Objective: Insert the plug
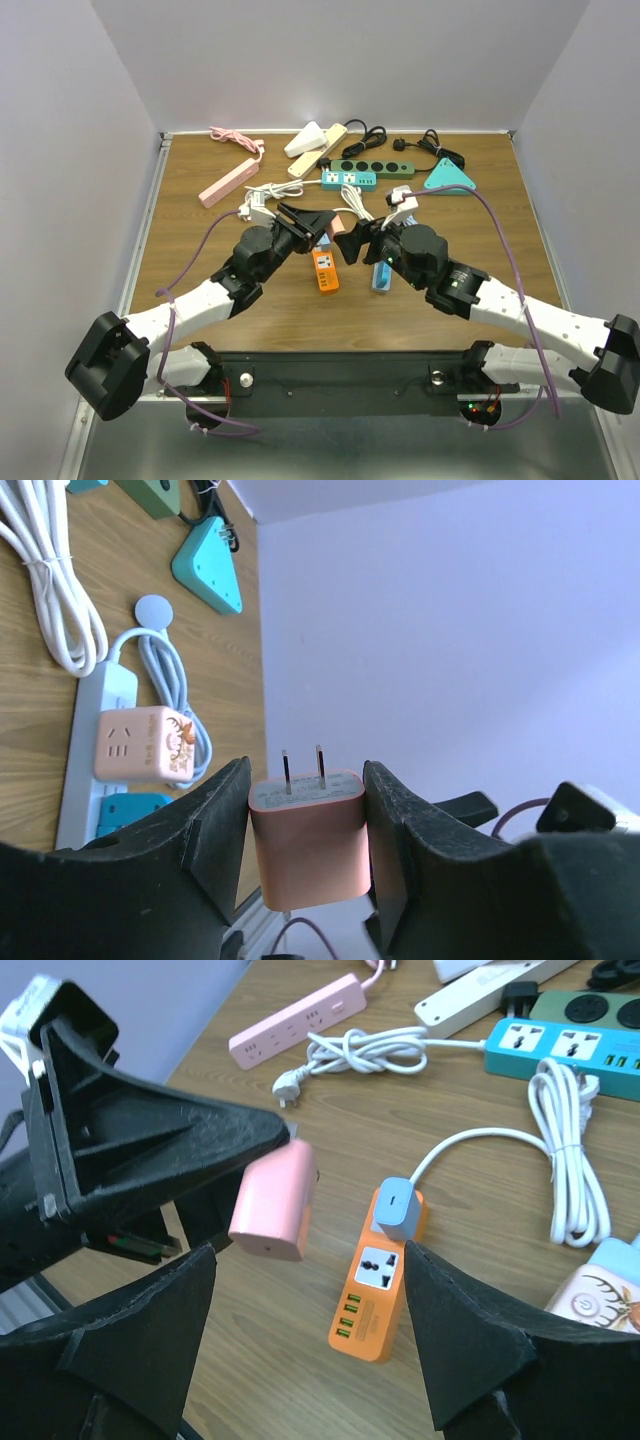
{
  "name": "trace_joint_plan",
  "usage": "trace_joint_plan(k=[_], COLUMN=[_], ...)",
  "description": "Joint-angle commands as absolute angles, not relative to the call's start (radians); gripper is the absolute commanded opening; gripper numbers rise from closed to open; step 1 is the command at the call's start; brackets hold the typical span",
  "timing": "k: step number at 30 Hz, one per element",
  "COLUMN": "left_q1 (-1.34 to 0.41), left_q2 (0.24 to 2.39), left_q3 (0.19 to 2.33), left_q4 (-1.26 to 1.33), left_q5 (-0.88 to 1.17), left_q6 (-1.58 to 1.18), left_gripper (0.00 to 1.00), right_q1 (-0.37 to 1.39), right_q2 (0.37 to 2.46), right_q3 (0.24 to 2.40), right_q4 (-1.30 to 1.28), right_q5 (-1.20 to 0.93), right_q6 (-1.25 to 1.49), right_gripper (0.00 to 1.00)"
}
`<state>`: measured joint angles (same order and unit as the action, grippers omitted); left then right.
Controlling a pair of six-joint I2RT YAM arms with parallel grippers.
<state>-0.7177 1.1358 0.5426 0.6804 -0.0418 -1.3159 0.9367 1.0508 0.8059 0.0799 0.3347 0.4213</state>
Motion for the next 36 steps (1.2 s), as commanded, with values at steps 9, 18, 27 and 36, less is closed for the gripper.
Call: trace_joint_plan(k=[9, 18, 27, 36], left_q1=[-0.752, -0.796, -0.81, -0.811], left_q2=[1.108, 1.118, 1.117, 1.126], left_q3=[0.558, 0.538, 0.514, 0.514], left_q4=[0.793, 0.845, 0.871, 0.881], left_q5=[-0.118, -0.147, -0.15, -0.143], left_q6=[-1.413, -1.453, -1.482, -1.483], left_gripper=[0.0, 0.0, 0.0, 0.0], right_q1=[0.985, 0.985, 0.986, 0.986], right_q2=[1.118, 1.157, 1.132, 1.132], right_q3=[0.833, 0.839, 0.828, 0.825], right_q4=[0.222, 0.278, 0.324, 0.351], right_q5=[0.397, 0.442, 0.453, 0.453], right_q6=[0.357, 0.318, 0.293, 0.282], right_gripper=[0.8, 0.65, 0.48, 0.5])
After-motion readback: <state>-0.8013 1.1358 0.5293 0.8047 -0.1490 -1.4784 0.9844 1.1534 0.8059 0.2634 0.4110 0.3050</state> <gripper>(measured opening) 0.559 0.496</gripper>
